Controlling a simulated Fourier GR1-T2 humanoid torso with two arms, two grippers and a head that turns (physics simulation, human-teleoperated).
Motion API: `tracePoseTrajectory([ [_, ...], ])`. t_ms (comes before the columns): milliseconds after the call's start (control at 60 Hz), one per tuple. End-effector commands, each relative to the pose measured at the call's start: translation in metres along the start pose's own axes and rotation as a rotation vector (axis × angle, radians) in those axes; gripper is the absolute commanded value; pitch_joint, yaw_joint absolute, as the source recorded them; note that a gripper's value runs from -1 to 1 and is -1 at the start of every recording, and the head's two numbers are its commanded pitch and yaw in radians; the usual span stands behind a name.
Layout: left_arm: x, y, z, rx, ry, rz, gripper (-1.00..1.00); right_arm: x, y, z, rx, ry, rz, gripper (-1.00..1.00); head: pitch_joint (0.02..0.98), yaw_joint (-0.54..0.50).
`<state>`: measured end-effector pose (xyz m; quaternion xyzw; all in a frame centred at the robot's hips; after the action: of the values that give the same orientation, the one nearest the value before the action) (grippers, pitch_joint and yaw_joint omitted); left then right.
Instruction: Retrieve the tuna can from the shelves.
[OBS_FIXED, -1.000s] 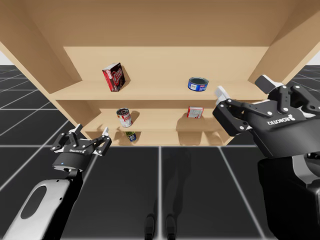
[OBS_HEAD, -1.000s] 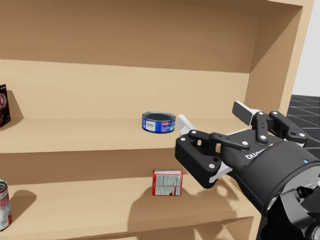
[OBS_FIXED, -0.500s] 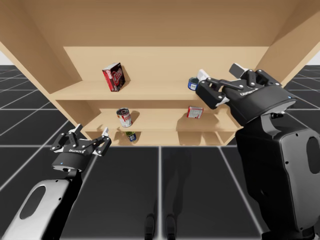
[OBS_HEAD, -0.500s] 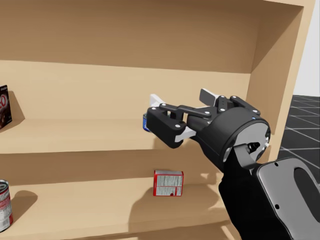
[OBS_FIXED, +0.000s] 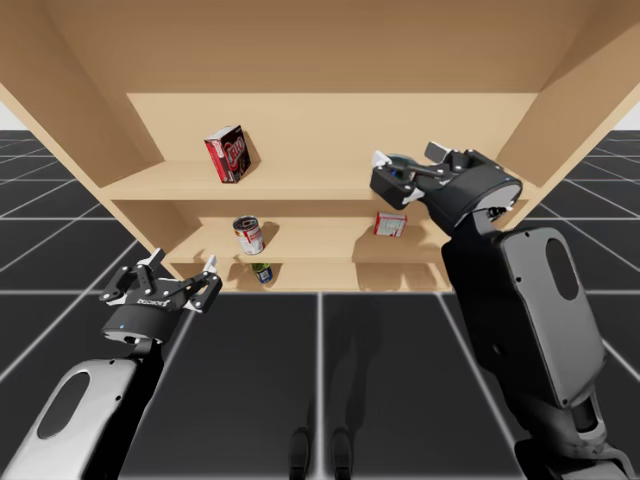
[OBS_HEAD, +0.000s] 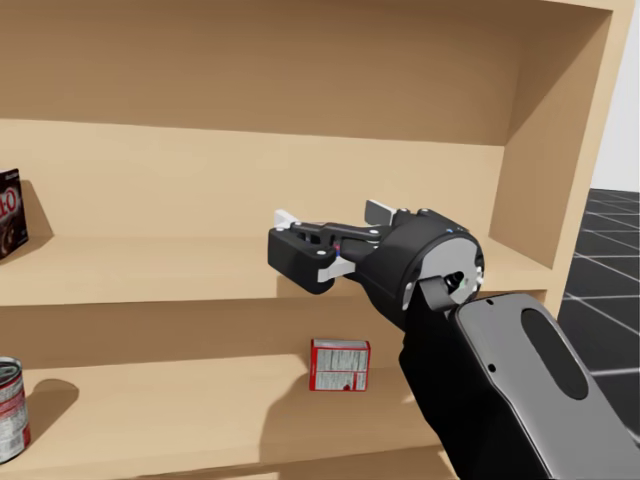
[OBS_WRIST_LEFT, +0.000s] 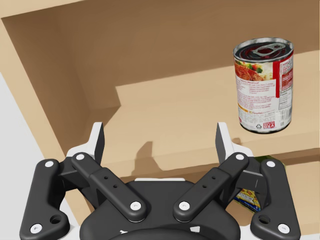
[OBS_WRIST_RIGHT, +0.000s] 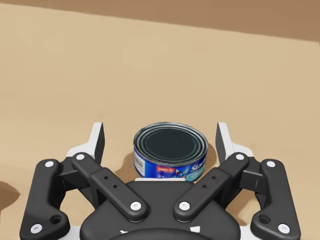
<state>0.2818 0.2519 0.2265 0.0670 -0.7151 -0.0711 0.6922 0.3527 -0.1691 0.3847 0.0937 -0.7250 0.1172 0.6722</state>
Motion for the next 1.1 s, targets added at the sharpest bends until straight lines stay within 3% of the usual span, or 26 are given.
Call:
tracePoseTrajectory([
  [17,0.000,0.001,0.000,0.000,0.001,0.001,-1.00,-0.024,0.001,-0.013,0.001,0.272,0.007,-1.00,0.308,-0.24],
  [200,0.000,0.001,0.000,0.001,0.001,0.002,-1.00,-0.028,-0.006,-0.024,-0.062,0.274,0.030,-1.00,0.310,-0.24],
  [433,0.000,0.002,0.000,-0.002,-0.001,0.005,-1.00,-0.037,-0.014,-0.035,-0.072,0.312,0.007,-1.00,0.313,-0.24],
  [617,0.000,0.002,0.000,-0.001,-0.001,0.004,-1.00,-0.037,-0.014,-0.038,-0.035,0.288,0.004,-1.00,0.313,-0.24],
  [633,0.000,0.002,0.000,-0.001,-0.001,0.005,-1.00,-0.037,-0.014,-0.037,-0.035,0.287,0.001,-0.94,0.313,-0.24],
  [667,0.000,0.002,0.000,0.000,-0.001,0.005,-1.00,-0.039,-0.014,-0.036,-0.048,0.276,0.017,-0.44,0.314,-0.24],
  [683,0.000,0.002,0.000,0.000,-0.001,0.005,-1.00,-0.039,-0.013,-0.035,-0.058,0.273,0.021,0.23,0.314,-0.24],
  [700,0.000,0.002,0.000,0.000,-0.001,0.005,-1.00,-0.040,-0.013,-0.034,-0.059,0.274,0.016,0.68,0.314,-0.24],
  [717,0.000,0.002,0.000,0.000,-0.001,0.005,-1.00,-0.040,-0.013,-0.034,-0.060,0.272,0.019,1.00,0.314,-0.24],
  [850,0.000,0.002,0.000,-0.002,-0.001,0.003,-1.00,-0.038,-0.014,-0.027,-0.066,0.261,0.018,1.00,0.314,-0.24],
  [1100,-0.001,0.002,0.000,-0.006,0.003,-0.001,-1.00,-0.011,-0.019,0.009,-0.115,0.126,0.073,1.00,0.315,-0.23],
])
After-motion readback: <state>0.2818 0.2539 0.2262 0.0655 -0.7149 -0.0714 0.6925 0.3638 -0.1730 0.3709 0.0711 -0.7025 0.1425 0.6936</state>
